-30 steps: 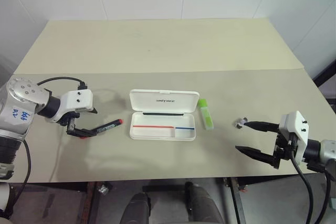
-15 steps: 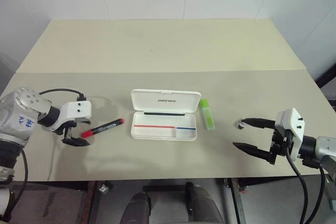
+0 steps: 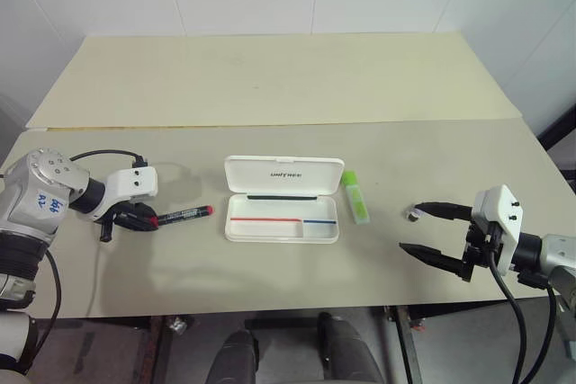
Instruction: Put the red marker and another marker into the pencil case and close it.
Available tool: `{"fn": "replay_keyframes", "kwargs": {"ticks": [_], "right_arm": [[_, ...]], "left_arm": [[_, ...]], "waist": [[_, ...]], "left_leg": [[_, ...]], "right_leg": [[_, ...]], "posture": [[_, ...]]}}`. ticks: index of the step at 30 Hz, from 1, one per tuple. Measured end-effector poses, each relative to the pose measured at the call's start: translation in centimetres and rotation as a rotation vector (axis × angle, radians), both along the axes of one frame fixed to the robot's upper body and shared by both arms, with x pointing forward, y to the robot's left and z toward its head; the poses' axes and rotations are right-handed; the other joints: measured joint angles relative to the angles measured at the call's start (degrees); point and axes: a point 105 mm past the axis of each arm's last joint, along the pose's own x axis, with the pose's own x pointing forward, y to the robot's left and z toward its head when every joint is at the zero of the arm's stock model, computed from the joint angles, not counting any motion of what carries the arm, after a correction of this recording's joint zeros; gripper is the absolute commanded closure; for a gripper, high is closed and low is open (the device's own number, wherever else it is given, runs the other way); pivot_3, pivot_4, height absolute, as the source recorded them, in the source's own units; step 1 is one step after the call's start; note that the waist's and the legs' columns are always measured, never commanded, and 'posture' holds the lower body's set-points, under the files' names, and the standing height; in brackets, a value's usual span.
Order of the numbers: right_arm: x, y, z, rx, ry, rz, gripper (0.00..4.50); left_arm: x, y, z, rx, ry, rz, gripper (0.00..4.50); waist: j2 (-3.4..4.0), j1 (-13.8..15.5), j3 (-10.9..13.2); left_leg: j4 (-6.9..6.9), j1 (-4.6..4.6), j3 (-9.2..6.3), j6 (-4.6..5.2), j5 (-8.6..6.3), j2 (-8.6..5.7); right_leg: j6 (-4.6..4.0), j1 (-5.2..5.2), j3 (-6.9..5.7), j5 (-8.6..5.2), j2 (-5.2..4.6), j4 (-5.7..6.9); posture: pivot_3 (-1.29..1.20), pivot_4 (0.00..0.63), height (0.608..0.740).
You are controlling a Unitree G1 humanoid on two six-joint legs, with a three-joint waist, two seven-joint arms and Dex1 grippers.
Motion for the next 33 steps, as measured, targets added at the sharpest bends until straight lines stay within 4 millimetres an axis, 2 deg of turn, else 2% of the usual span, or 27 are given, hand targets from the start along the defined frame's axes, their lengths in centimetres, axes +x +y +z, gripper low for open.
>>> {"fn": "replay_keyframes", "kwargs": {"ticks": [5, 11, 19, 33], "right_arm": [[0.1, -0.1, 0.1, 0.003, -0.002, -0.005, 0.00], [0.5, -0.1, 0.5, 0.004, -0.022, -0.004, 0.00], [0.6, -0.1, 0.6, 0.004, -0.027, -0.011, 0.00], [0.8, -0.1, 0.8, 0.009, -0.036, -0.026, 0.00]], "left_arm": [[0.5, -0.5, 0.2, -0.024, -0.015, -0.010, 3.97], [0.9, 0.0, 0.2, -0.019, -0.033, -0.012, 3.97], [1.6, -0.3, -0.1, -0.033, -0.066, -0.003, 3.97], [3.1, -0.1, -0.1, -0.031, -0.093, -0.031, 3.97]], "waist": [[-0.01, 0.19, 0.01], [-0.01, -0.01, 0.01], [0.00, 0.15, 0.00], [0.19, 0.20, -0.11]], "left_leg": [[0.07, -0.03, -0.02, 0.00, 0.00, 0.01], [0.11, -0.04, -0.01, 0.00, 0.00, 0.04], [0.27, 0.06, 0.00, 0.10, 0.06, 0.10], [0.57, 0.01, 0.10, 0.07, 0.04, 0.41]], "right_leg": [[-0.01, 0.00, -0.04, 0.00, 0.00, 0.01], [0.05, 0.00, -0.04, 0.03, 0.01, 0.05], [-0.04, 0.21, -0.09, 0.00, 0.02, 0.09], [-0.04, 0.52, -0.40, 0.26, 0.09, -0.40]], "posture": [[0.00, 0.150, 0.740], [0.00, 0.150, 0.740], [0.00, 0.150, 0.740], [0.00, 0.150, 0.740]]}}
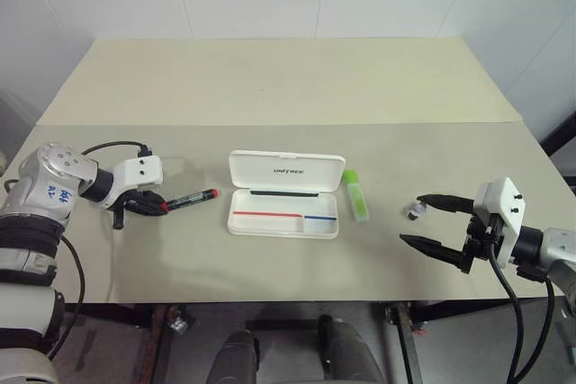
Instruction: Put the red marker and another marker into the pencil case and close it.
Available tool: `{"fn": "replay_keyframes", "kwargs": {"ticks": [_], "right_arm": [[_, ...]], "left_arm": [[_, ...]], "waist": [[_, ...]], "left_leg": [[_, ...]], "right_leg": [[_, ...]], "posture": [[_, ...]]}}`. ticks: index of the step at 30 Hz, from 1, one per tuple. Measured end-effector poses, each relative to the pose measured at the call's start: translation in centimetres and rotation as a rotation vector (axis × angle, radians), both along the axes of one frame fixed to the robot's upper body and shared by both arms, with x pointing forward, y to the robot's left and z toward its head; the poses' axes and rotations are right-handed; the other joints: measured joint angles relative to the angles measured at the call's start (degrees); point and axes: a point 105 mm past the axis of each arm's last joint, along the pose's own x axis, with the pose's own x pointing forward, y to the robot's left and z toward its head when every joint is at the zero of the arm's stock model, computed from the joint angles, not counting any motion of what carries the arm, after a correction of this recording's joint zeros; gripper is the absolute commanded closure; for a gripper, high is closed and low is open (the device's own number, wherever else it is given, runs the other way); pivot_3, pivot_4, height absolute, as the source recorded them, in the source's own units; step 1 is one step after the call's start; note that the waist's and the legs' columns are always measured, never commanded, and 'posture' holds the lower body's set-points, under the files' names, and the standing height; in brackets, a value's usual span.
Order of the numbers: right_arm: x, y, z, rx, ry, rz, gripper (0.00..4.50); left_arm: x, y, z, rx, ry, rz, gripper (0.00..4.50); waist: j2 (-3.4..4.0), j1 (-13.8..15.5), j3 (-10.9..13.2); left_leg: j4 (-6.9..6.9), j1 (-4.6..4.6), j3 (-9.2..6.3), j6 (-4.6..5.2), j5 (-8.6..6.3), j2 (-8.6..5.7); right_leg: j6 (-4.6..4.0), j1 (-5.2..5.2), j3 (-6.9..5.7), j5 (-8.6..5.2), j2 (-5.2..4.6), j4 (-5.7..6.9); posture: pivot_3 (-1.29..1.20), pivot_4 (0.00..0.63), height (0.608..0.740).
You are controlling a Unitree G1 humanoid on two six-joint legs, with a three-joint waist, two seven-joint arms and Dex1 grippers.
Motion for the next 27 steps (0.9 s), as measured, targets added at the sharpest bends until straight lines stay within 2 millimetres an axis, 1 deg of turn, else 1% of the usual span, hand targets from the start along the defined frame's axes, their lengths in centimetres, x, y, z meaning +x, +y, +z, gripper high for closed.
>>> {"fn": "replay_keyframes", "kwargs": {"ticks": [3, 6, 7, 10, 11, 12, 13, 14, 17, 18, 21, 23, 25, 27], "right_arm": [[0.0, 0.0, 0.0, 0.000, 0.000, -0.001, 0.00], [0.0, 0.1, 0.0, 0.001, 0.000, 0.000, 0.00], [0.0, 0.1, 0.0, 0.001, 0.001, 0.000, 0.00], [-0.1, 0.0, -0.1, 0.002, 0.006, -0.001, 0.00], [-0.1, 0.0, -0.1, 0.002, 0.007, -0.002, 0.00], [-0.1, 0.0, -0.1, 0.002, 0.006, 0.000, 0.00], [-0.1, 0.0, 0.0, 0.001, 0.006, 0.002, 0.00], [-0.1, 0.0, 0.0, 0.001, 0.006, 0.004, 0.00], [0.0, -0.1, 0.2, -0.012, 0.010, 0.005, 0.00], [0.0, -0.1, 0.3, -0.016, 0.006, 0.005, 0.00], [0.3, 0.0, 1.1, -0.032, -0.030, 0.030, 0.00], [0.5, -0.1, 1.5, -0.050, -0.043, 0.036, 0.00], [0.8, -0.2, 2.0, -0.057, -0.072, 0.044, 0.00], [0.9, 0.2, 2.7, -0.030, -0.104, 0.084, 0.00]], "left_arm": [[0.4, -0.5, 0.3, -0.005, -0.017, -0.019, 3.97], [1.1, -2.0, 1.1, -0.057, -0.051, -0.044, 3.97], [1.3, -2.3, 1.6, -0.077, -0.066, -0.050, 3.97], [2.0, -4.0, 5.0, -0.149, -0.158, -0.106, 3.97], [2.3, -4.9, 6.8, -0.184, -0.210, -0.137, 3.97], [2.4, -5.6, 8.2, -0.210, -0.247, -0.161, 3.97], [2.3, -6.3, 9.6, -0.241, -0.285, -0.190, 3.97], [2.2, -7.1, 10.9, -0.273, -0.319, -0.222, 3.97], [1.6, -9.3, 13.2, -0.359, -0.360, -0.307, 3.97], [1.3, -10.0, 13.6, -0.386, -0.358, -0.333, 3.97], [0.2, -13.1, 14.6, -0.487, -0.332, -0.441, 3.97], [-0.7, -14.5, 15.2, -0.524, -0.319, -0.500, 3.97], [-1.7, -16.2, 15.4, -0.551, -0.293, -0.567, 3.97], [-2.5, -17.6, 15.0, -0.558, -0.255, -0.621, 3.97]], "waist": [[0.00, 0.16, 0.00], [-0.09, 0.22, 0.05], [-0.15, 0.11, 0.09], [-0.26, 0.03, 0.15], [-0.26, 0.03, 0.15], [-0.26, 0.03, 0.15], [-0.25, 0.01, 0.15], [-0.25, -0.01, 0.15], [-0.22, -0.22, 0.15], [-0.23, -0.23, 0.15], [-0.23, -0.15, 0.16], [-0.23, -0.15, 0.16], [-0.22, -0.19, 0.16], [-0.22, -0.21, 0.16]], "left_leg": [[0.05, -0.11, 0.00, 0.01, 0.00, 0.02], [0.04, -0.22, 0.01, 0.00, 0.00, 0.02], [0.02, -0.24, 0.02, -0.03, -0.02, 0.02], [-0.01, -0.34, 0.02, -0.16, -0.12, 0.01], [0.00, -0.33, 0.02, -0.15, -0.20, 0.01], [-0.01, -0.32, 0.02, -0.15, -0.25, 0.01], [-0.01, -0.30, 0.02, -0.15, -0.31, 0.00], [-0.02, -0.27, 0.02, -0.17, -0.35, 0.00], [-0.04, -0.21, 0.05, -0.17, -0.43, 0.00], [-0.05, -0.21, 0.05, -0.16, -0.43, 0.00], [-0.02, -0.23, 0.04, -0.16, -0.43, 0.00], [-0.01, -0.23, 0.05, -0.16, -0.43, -0.01], [0.00, -0.21, 0.09, -0.16, -0.43, -0.02], [0.00, -0.20, 0.09, -0.16, -0.43, -0.01]], "right_leg": [[-0.02, -0.02, -0.11, 0.02, -0.06, -0.01], [-0.07, -0.04, -0.15, 0.04, -0.09, -0.07], [-0.04, -0.07, -0.15, 0.00, -0.10, -0.06], [0.12, -0.21, -0.15, -0.03, -0.11, 0.15], [0.31, -0.23, -0.15, -0.03, -0.12, 0.24], [0.46, -0.22, -0.15, -0.02, -0.12, 0.37], [0.84, -0.23, -0.15, 0.06, -0.12, 0.41], [0.97, -0.22, -0.15, 0.02, -0.12, 0.40], [1.02, -0.22, -0.11, -0.17, -0.12, 0.46], [1.01, -0.23, -0.12, -0.19, -0.11, 0.47], [1.02, -0.23, -0.12, -0.20, -0.12, 0.46], [1.03, -0.22, -0.11, -0.22, -0.12, 0.46], [1.03, -0.21, -0.07, -0.29, -0.12, 0.42], [1.02, -0.21, -0.06, -0.34, -0.10, 0.45]], "posture": [[0.00, 0.150, 0.740], [0.00, 0.150, 0.740], [0.00, 0.150, 0.740], [0.00, 0.150, 0.740], [0.00, 0.150, 0.740], [0.00, 0.150, 0.740], [0.00, 0.150, 0.740], [0.00, 0.150, 0.740], [0.00, 0.150, 0.740], [0.00, 0.150, 0.740], [0.00, 0.150, 0.740], [0.00, 0.150, 0.740], [0.00, 0.150, 0.740], [0.00, 0.150, 0.740]]}}
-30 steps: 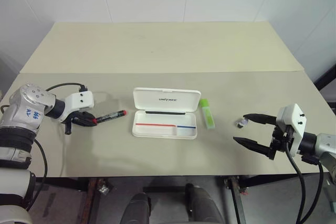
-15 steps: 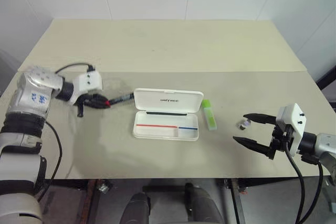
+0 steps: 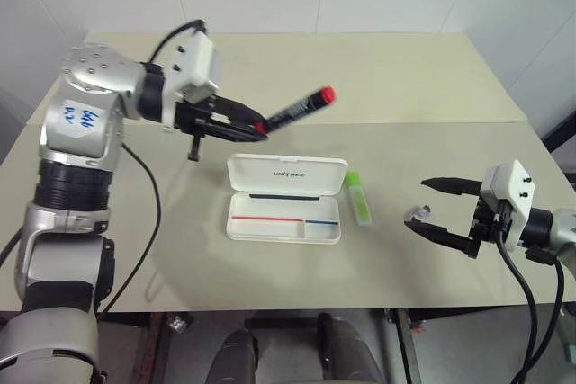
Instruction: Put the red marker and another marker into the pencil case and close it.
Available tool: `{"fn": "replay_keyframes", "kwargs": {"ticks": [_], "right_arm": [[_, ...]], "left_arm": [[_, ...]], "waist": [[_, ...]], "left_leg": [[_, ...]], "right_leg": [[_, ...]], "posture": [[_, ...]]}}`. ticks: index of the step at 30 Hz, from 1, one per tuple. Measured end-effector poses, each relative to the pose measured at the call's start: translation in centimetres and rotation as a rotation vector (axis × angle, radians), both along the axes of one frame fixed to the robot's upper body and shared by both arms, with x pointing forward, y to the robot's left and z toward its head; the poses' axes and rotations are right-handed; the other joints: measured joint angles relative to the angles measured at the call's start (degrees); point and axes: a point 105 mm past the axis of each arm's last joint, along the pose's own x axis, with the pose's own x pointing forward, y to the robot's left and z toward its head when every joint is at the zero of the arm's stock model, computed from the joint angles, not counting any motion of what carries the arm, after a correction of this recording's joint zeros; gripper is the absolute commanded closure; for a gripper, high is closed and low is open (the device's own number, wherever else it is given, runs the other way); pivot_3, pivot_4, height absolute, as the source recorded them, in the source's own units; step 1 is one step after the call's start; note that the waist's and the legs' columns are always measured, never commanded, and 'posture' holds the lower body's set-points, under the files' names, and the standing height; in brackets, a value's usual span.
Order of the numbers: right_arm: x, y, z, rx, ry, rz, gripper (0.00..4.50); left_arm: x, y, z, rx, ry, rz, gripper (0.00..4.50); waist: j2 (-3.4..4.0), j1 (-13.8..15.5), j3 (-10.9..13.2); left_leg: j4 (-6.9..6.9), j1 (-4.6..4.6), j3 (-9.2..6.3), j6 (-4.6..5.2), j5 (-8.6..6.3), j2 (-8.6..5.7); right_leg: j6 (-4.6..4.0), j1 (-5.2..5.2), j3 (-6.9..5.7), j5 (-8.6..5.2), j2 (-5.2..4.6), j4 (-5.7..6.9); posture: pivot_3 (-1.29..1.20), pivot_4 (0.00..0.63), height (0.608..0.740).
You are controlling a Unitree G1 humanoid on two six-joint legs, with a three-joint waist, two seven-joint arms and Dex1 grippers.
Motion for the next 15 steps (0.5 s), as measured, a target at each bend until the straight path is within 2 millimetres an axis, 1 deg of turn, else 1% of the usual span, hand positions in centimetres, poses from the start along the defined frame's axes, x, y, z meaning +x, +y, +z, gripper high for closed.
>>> {"fn": "replay_keyframes", "kwargs": {"ticks": [1, 3, 9, 15], "right_arm": [[-0.2, 0.6, 0.6, 0.042, -0.029, 0.049, 0.00], [-0.5, 1.1, 1.0, 0.083, -0.050, 0.106, 0.00], [-1.0, 1.1, 0.8, 0.090, -0.052, 0.149, 0.00], [-1.4, 0.9, 0.1, 0.108, -0.038, 0.131, 0.00]], "left_arm": [[-0.3, -0.9, -0.4, 0.013, 0.014, -0.029, 3.97], [-0.7, -1.8, -1.2, 0.037, 0.034, -0.060, 3.97], [-0.6, -2.7, -3.9, 0.130, 0.070, -0.061, 3.97], [0.2, -3.1, -6.0, 0.269, 0.028, -0.007, 3.97]], "waist": [[0.00, -0.02, 0.00], [0.01, -0.03, 0.00], [0.02, 0.06, 0.01], [0.02, 0.12, 0.01]], "left_leg": [[0.00, 0.04, 0.00, 0.00, 0.00, 0.01], [0.00, 0.06, -0.01, 0.00, 0.00, 0.01], [0.03, 0.02, 0.02, -0.01, 0.00, -0.01], [0.03, 0.01, 0.03, 0.00, 0.00, -0.04]], "right_leg": [[-0.02, 0.01, 0.00, -0.02, 0.01, 0.02], [-0.02, 0.01, 0.03, -0.03, 0.03, 0.06], [-0.04, 0.00, 0.10, -0.05, 0.02, 0.03], [-0.11, 0.00, 0.14, -0.11, 0.01, 0.01]], "posture": [[0.00, 0.150, 0.740], [0.00, 0.150, 0.740], [0.00, 0.150, 0.740], [0.00, 0.150, 0.740]]}}
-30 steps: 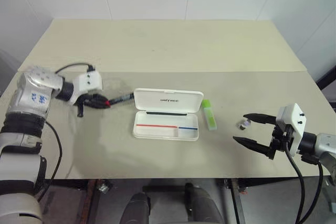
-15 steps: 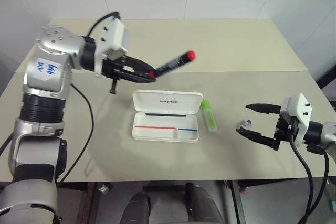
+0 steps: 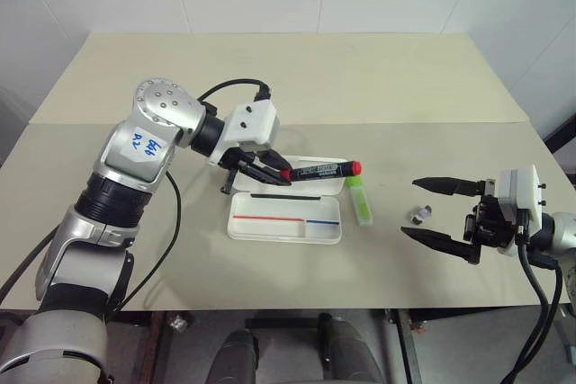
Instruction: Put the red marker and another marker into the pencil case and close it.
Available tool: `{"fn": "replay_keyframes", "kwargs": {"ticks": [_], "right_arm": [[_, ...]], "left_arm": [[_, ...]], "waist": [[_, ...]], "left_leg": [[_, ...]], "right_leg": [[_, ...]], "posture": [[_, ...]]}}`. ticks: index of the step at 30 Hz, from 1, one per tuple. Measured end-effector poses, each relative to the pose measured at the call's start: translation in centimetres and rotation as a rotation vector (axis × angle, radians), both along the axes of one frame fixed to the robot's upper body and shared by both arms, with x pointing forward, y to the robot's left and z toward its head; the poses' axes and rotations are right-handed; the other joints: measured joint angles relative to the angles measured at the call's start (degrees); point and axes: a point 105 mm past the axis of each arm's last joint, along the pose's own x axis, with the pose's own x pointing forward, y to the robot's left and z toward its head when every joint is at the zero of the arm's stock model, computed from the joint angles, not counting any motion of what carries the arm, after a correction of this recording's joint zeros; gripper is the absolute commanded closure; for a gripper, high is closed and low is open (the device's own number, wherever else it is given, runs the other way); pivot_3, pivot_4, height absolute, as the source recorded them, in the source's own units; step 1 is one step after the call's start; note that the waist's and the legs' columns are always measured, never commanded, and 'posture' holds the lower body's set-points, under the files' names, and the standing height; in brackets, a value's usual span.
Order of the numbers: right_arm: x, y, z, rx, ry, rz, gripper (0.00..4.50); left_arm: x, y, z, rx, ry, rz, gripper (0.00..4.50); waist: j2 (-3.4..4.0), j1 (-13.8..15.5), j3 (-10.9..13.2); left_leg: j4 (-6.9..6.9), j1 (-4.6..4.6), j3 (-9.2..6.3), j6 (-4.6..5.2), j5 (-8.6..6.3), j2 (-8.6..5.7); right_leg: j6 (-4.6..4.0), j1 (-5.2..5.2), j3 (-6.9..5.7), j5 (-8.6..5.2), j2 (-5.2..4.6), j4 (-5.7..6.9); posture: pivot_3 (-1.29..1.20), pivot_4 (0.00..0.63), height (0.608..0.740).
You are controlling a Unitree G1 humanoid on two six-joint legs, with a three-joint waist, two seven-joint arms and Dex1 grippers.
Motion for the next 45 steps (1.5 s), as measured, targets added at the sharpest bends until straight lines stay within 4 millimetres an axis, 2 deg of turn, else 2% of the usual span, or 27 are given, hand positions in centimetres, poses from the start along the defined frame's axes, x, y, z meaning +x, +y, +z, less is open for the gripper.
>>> {"fn": "replay_keyframes", "kwargs": {"ticks": [4, 10, 21, 27, 28, 38, 45], "right_arm": [[0.1, -0.1, -0.2, 0.003, 0.000, -0.022, 0.00], [0.2, -0.2, -0.6, 0.002, 0.003, -0.062, 0.00], [0.0, -0.3, -1.2, -0.009, 0.014, -0.106, 0.00], [0.0, -0.4, -1.3, -0.011, 0.014, -0.118, 0.00], [0.0, -0.4, -1.3, -0.011, 0.013, -0.121, 0.00], [0.2, -0.4, -1.2, -0.019, 0.002, -0.130, 0.00], [0.4, -0.4, -0.9, -0.025, -0.013, -0.135, 0.00]], "left_arm": [[0.5, -0.3, -1.3, 0.085, -0.040, 0.019, 3.97], [0.9, -1.0, -2.3, 0.130, -0.072, 0.033, 3.97], [2.1, -0.4, -4.1, 0.229, -0.107, 0.137, 3.97], [2.2, 0.6, -5.3, 0.276, -0.088, 0.181, 3.97], [2.3, 0.8, -5.3, 0.281, -0.087, 0.187, 3.21], [2.3, 1.1, -5.8, 0.295, -0.080, 0.204, 0.04], [2.2, 0.8, -6.1, 0.283, -0.073, 0.203, 0.04]], "waist": [[0.00, -0.07, 0.00], [0.00, -0.07, 0.00], [0.00, -0.05, 0.00], [0.00, -0.04, 0.00], [0.00, -0.02, 0.00], [0.00, -0.02, 0.00], [0.00, -0.06, 0.00]], "left_leg": [[-0.01, 0.03, 0.04, 0.00, 0.00, 0.00], [0.00, 0.03, 0.07, 0.00, 0.00, -0.01], [0.00, 0.04, 0.10, 0.00, 0.00, -0.02], [0.01, 0.04, 0.11, 0.00, 0.00, -0.02], [0.02, 0.04, 0.12, 0.00, 0.00, -0.02], [0.02, 0.05, 0.12, 0.00, 0.00, -0.02], [0.01, 0.05, 0.12, 0.00, 0.00, -0.02]], "right_leg": [[-0.08, 0.00, 0.05, -0.05, 0.01, 0.01], [-0.18, 0.00, 0.09, -0.11, 0.00, 0.01], [-0.17, 0.00, 0.12, -0.12, 0.01, 0.02], [-0.17, 0.00, 0.13, -0.13, 0.01, 0.03], [-0.17, 0.00, 0.13, -0.13, 0.00, 0.03], [-0.17, 0.00, 0.14, -0.13, 0.00, 0.03], [-0.16, 0.00, 0.14, -0.12, 0.00, 0.04]], "posture": [[0.00, 0.150, 0.740], [0.00, 0.150, 0.740], [0.00, 0.150, 0.740], [0.00, 0.150, 0.740], [0.00, 0.150, 0.740], [0.00, 0.150, 0.740], [0.00, 0.150, 0.740]]}}
